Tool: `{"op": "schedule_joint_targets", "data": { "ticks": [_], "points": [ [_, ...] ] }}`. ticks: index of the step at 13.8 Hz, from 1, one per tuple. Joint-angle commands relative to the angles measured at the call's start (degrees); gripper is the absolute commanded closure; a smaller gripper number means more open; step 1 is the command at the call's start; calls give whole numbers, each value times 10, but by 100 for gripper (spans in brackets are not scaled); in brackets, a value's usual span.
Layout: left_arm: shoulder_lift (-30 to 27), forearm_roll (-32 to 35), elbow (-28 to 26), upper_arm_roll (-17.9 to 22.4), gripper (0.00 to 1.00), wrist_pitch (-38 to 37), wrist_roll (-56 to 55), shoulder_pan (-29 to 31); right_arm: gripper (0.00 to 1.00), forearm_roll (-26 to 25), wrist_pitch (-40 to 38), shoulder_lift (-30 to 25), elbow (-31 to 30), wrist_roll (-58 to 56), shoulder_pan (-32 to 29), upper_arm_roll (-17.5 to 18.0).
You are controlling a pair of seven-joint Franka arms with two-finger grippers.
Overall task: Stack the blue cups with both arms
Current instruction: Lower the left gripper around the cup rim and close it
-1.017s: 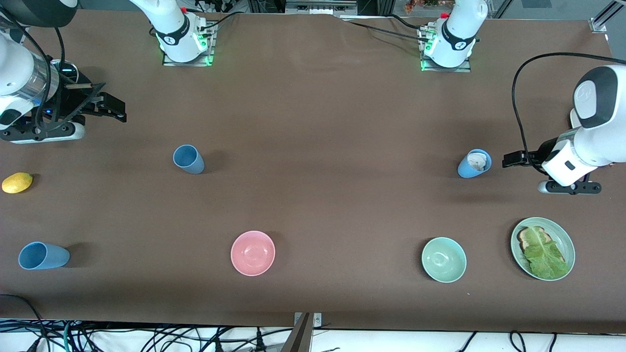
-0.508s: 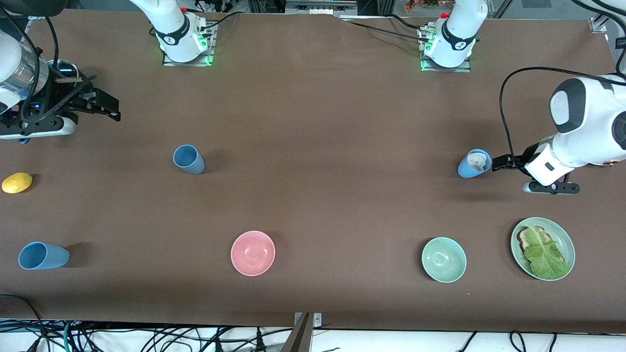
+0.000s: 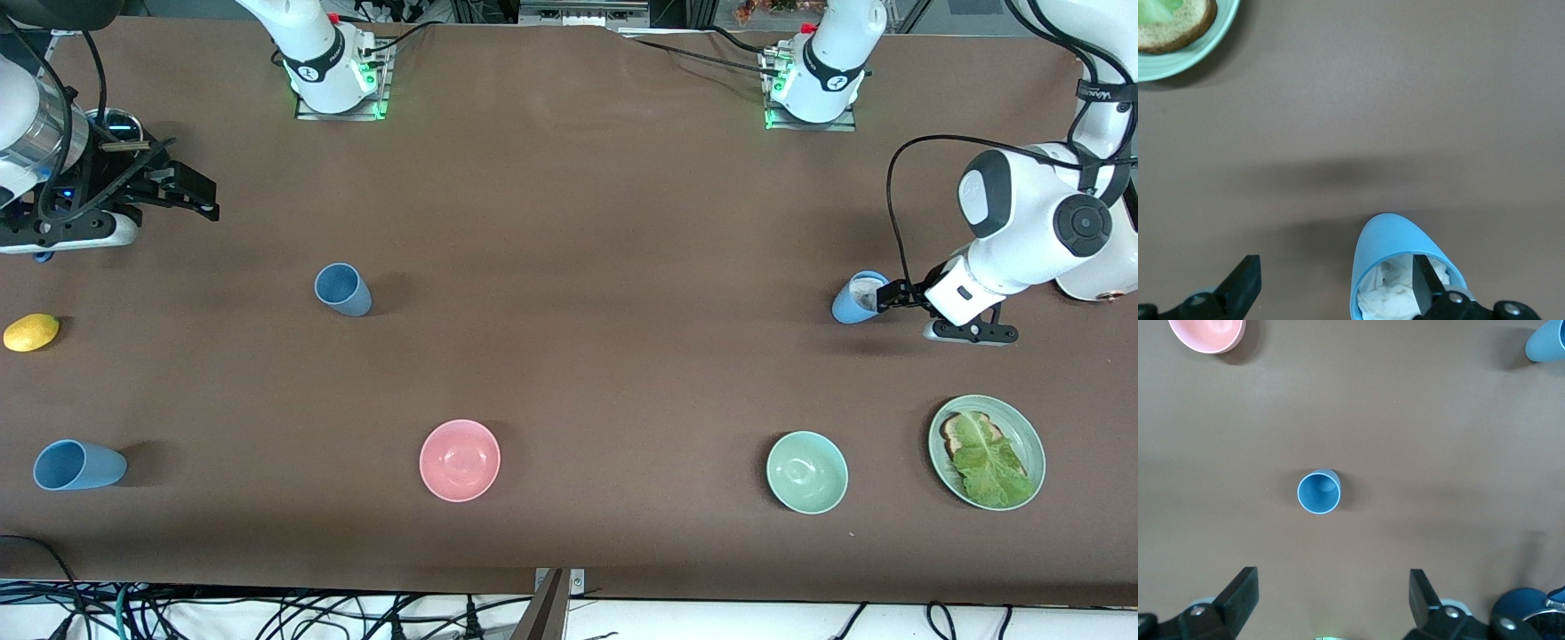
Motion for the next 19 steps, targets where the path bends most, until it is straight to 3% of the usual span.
{"op": "schedule_joint_targets", "data": {
  "ticks": [1, 8, 19],
  "points": [
    [-41, 10, -44, 0, 0, 19, 14, 3, 0, -7, 0, -1, 3, -6, -3, 3],
    [-78, 10, -78, 0, 0, 26, 14, -4, 0, -7, -1, -2, 3, -7, -3, 3],
    [-54, 10, -135, 0, 0, 153, 17, 1, 0, -7, 2, -1, 3, -7, -2, 4]
  ]
}}
